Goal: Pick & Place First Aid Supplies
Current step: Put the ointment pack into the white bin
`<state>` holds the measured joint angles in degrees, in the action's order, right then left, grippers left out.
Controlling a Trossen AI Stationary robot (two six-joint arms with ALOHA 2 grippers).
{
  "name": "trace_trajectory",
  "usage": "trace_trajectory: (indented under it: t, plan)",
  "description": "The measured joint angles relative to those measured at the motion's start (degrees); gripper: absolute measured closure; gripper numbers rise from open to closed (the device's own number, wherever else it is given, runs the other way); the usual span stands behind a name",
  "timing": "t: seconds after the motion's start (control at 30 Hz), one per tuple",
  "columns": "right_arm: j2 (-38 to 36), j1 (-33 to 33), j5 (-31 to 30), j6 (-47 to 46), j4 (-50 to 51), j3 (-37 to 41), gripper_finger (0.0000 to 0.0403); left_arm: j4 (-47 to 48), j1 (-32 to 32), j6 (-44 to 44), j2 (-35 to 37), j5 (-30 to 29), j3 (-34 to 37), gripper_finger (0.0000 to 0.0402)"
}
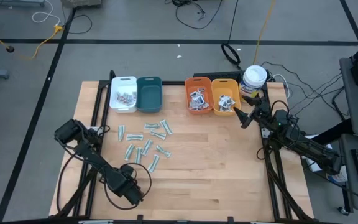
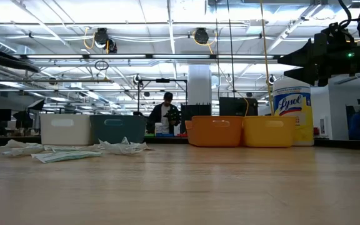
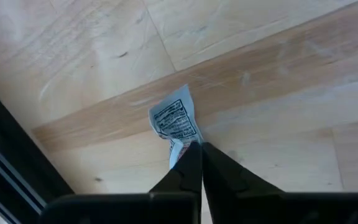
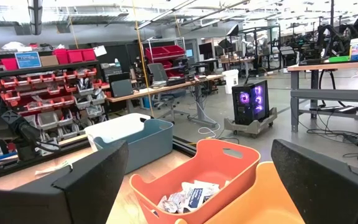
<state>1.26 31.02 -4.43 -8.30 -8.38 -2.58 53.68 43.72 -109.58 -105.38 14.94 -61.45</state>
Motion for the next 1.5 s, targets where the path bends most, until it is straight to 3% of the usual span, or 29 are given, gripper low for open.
trace_trajectory:
  t: [0.97,1.2,1.5]
  plan:
    - [0.0,0.0,0.0,0.0,0.0,0.0,0.0011,11.7,-1.9,-0.3,10.4,-1.4,0.0,0.0401]
    - [0.0,0.0,0.0,0.0,0.0,0.0,0.0011,20.9,-9.6,5.9,17.0,-5.5,0.0,0.0401]
    - [0.0,0.0,0.0,0.0,0.0,0.0,0.0011,29.6,-27.8,22.3,24.5,-11.1,0.0,0.0401]
